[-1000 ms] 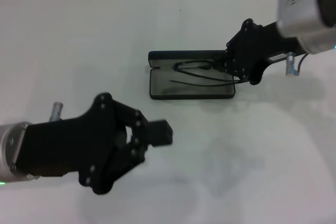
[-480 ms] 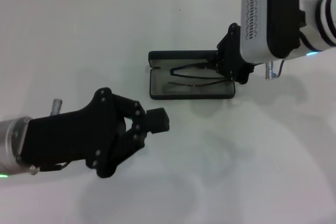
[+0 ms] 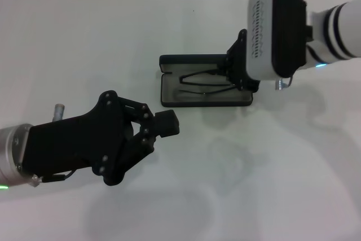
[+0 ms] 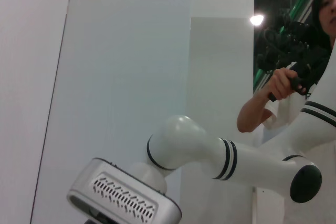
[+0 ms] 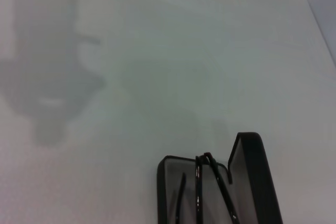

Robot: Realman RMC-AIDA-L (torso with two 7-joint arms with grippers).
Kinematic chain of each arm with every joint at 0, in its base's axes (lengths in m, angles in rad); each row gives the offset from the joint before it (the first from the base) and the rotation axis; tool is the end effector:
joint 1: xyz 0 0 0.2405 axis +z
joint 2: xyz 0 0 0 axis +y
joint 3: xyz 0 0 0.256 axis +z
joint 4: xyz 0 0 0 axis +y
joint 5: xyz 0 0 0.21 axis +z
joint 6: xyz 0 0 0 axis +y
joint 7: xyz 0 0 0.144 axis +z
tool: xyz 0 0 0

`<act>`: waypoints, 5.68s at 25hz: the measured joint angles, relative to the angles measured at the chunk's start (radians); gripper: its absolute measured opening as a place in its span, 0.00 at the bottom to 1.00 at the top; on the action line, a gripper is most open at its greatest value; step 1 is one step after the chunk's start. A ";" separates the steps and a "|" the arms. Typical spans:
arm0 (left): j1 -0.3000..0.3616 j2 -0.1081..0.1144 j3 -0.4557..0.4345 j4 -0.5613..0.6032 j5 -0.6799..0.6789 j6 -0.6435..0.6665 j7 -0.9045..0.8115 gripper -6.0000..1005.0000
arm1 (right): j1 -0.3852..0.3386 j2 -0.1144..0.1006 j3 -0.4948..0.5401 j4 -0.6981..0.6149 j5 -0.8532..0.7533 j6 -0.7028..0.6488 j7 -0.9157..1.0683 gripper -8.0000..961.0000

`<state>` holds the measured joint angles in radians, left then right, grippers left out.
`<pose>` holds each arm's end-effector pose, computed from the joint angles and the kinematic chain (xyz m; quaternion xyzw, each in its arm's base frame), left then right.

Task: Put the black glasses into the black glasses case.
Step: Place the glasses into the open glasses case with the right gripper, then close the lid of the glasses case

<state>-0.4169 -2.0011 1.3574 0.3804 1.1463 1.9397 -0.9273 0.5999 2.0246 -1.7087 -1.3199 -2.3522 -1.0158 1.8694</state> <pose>-0.2269 0.2464 -0.0065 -0.8687 -0.0422 -0.4934 0.0081 0.1245 0.3773 -0.0484 -0.9639 -0.1329 -0.1000 0.2081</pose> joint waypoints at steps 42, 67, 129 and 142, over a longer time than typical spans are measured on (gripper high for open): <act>0.005 -0.007 -0.011 -0.011 -0.002 -0.002 0.008 0.04 | 0.012 0.003 -0.049 0.073 0.006 0.105 0.000 0.18; 0.010 -0.004 -0.025 -0.011 0.002 0.000 0.008 0.04 | -0.244 0.001 0.320 -0.229 0.170 -0.324 0.192 0.15; -0.012 -0.050 -0.016 -0.011 0.016 -0.014 0.006 0.04 | 0.241 -0.004 0.477 0.409 -0.160 -0.319 0.293 0.03; -0.009 -0.053 -0.021 -0.011 0.016 -0.013 0.005 0.04 | 0.247 0.000 0.465 0.435 -0.126 -0.280 0.237 0.03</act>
<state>-0.4261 -2.0541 1.3359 0.3696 1.1627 1.9267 -0.9219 0.8468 2.0250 -1.2441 -0.8853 -2.4778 -1.2958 2.1064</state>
